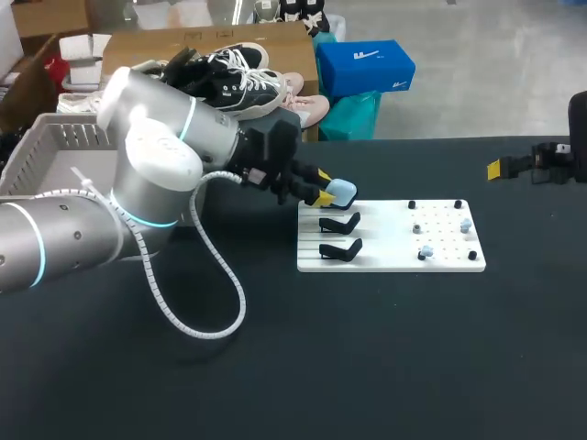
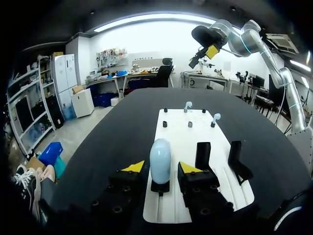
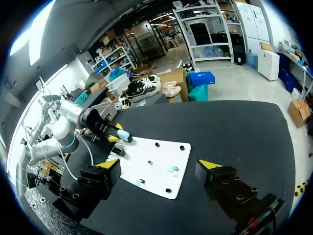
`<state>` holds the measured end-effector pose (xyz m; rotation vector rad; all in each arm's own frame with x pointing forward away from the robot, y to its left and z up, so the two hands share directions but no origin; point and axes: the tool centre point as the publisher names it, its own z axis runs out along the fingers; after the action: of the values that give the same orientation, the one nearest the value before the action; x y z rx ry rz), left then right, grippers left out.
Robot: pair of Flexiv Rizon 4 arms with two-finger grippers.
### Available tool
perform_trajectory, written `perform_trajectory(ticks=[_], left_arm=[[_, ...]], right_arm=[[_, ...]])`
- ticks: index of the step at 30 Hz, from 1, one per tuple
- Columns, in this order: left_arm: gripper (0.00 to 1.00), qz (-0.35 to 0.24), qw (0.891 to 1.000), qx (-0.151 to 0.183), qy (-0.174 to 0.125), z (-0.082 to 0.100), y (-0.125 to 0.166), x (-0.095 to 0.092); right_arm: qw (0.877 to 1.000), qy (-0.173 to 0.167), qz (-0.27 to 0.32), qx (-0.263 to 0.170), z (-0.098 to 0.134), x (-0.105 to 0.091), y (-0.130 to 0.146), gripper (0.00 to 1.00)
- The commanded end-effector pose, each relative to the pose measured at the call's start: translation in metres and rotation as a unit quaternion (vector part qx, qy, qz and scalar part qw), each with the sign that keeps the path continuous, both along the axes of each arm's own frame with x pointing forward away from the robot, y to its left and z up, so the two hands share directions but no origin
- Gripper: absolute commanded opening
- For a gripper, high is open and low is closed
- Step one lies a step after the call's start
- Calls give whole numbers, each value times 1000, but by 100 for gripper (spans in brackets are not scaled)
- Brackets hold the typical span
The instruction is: Pick up each earbud case from the left stands, insert the matching earbuds, close the lid, and place the case in the box.
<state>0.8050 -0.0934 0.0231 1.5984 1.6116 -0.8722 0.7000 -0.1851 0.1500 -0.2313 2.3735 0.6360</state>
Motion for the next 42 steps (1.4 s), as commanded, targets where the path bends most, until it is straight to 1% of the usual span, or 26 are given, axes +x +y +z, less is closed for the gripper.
perform_trajectory(ticks=[1,7,22,23,24,26,27,28,37,42], left_arm=[[43,-5,1000,0,2,-1,-2,2],[43,-6,1000,-1,3,-1,-4,0],[36,-5,1000,2,1,-4,-6,-2],[32,-5,1000,2,1,-4,-6,-2],[25,-5,1000,2,1,-4,-7,-2],[15,-5,1000,1,0,-4,-7,-2],[5,-5,1000,1,0,-4,-7,-3],[0,-4,1000,0,-1,-4,-6,-3],[0,-7,1000,-11,-3,4,0,-4],[0,-13,999,-34,0,20,8,-10]], right_arm=[[1000,0,0,0,0,0,0,100],[1000,0,0,0,0,0,0,100],[1000,0,0,0,0,0,0,100],[1000,0,0,0,0,0,0,100],[1000,0,0,0,0,0,0,100],[1000,0,0,0,0,0,0,100],[1000,0,0,0,0,0,0,100],[1000,0,0,0,0,0,0,100],[1000,0,0,0,0,0,0,100],[1000,0,0,0,0,0,0,100]])
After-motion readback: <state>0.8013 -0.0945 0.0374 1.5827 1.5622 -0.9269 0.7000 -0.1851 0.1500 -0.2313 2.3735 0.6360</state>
